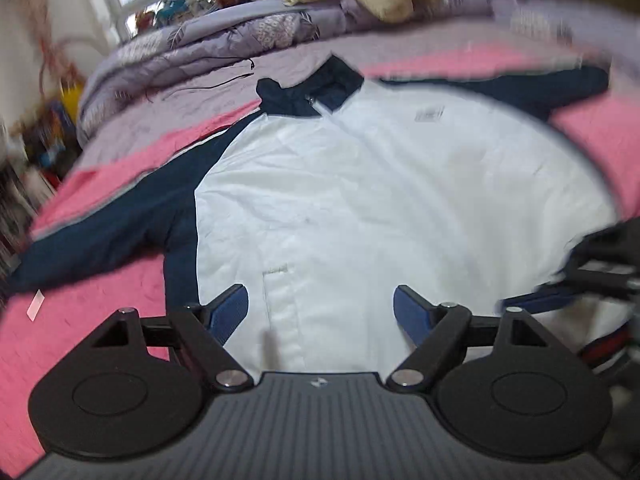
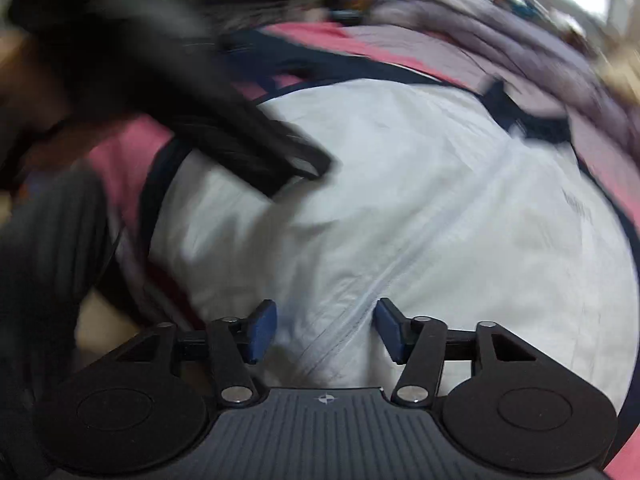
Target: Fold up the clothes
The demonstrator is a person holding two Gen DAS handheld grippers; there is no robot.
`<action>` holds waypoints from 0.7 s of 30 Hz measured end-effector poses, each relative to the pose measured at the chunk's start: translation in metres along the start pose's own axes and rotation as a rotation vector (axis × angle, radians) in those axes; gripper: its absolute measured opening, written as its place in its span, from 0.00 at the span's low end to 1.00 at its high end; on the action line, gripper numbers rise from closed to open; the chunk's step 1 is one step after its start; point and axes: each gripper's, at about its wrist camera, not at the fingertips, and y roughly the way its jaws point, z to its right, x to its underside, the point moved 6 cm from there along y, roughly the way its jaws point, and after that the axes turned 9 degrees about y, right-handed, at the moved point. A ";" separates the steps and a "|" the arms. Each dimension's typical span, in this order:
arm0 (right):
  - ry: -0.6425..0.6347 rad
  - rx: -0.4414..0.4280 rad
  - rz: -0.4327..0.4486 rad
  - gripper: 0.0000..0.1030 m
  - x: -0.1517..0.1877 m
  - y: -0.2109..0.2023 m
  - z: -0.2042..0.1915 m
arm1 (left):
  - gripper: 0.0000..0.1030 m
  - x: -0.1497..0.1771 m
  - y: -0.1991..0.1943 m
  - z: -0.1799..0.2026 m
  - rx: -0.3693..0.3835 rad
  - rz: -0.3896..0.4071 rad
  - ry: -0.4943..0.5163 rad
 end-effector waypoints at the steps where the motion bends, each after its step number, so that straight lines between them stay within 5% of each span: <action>1: -0.058 0.003 -0.007 0.55 0.003 -0.001 -0.006 | 0.82 0.006 0.011 0.007 -0.019 -0.025 0.036; 5: 0.121 0.023 0.076 0.52 0.003 -0.024 0.039 | 0.89 0.026 0.021 0.004 -0.012 0.048 -0.035; 8: 0.293 0.153 0.153 0.52 0.005 -0.025 0.089 | 0.92 0.028 0.026 -0.005 0.020 0.030 -0.092; 10: 0.377 0.297 0.120 0.52 0.018 -0.017 0.127 | 0.94 0.028 0.022 -0.009 0.027 0.027 -0.098; 15: 0.600 0.529 0.130 0.52 0.031 -0.041 0.193 | 0.94 0.031 -0.005 -0.027 -0.087 0.043 -0.123; 18: 0.591 0.531 0.180 0.53 0.018 -0.050 0.198 | 0.92 0.018 -0.022 -0.041 -0.192 0.122 -0.143; 21: 0.547 0.439 0.201 0.53 -0.006 -0.031 0.178 | 0.92 -0.004 -0.017 -0.041 -0.198 0.175 -0.125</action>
